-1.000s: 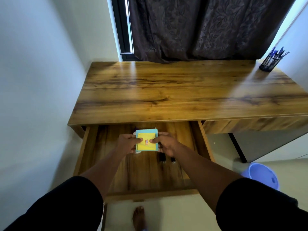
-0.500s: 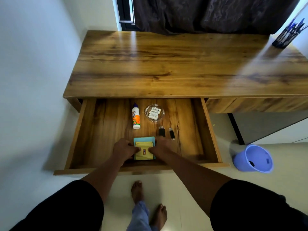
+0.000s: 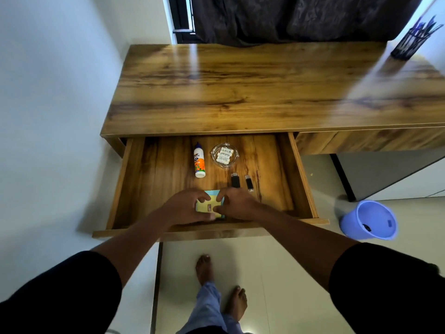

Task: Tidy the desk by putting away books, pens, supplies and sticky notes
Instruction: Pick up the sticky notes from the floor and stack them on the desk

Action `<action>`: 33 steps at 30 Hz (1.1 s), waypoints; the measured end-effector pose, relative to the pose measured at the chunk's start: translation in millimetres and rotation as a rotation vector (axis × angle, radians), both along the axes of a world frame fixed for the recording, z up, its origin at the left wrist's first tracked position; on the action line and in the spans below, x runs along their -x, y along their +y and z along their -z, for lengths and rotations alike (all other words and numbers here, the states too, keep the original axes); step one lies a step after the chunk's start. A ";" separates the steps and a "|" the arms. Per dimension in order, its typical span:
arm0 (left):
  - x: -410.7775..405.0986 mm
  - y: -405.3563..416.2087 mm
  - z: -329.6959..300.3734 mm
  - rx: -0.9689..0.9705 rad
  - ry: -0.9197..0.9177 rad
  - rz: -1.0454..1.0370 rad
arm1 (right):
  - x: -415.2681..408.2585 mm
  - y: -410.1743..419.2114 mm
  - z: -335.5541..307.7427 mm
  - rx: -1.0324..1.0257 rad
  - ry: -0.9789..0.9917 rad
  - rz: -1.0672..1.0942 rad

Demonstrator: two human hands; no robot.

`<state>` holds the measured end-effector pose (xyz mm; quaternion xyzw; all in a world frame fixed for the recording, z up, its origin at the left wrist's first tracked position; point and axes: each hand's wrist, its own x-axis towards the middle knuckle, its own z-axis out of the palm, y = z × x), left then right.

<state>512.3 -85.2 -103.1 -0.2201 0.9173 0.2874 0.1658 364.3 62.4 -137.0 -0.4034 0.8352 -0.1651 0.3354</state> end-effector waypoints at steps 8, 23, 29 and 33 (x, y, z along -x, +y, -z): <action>-6.3 -4.3 -20.3 0.209 -0.198 0.272 | 3.4 18.4 -34.9 -0.188 -0.156 -0.314; 5.7 -20.7 -25.9 0.475 -0.044 0.296 | 22.1 10.3 -48.6 -0.052 0.575 -0.446; 24.3 -36.4 -28.2 0.479 -0.049 0.222 | 37.8 -10.1 -62.4 -0.161 0.600 -0.330; 37.6 -46.3 -28.6 0.514 -0.081 0.182 | 45.8 -24.2 -63.7 -0.268 0.579 -0.253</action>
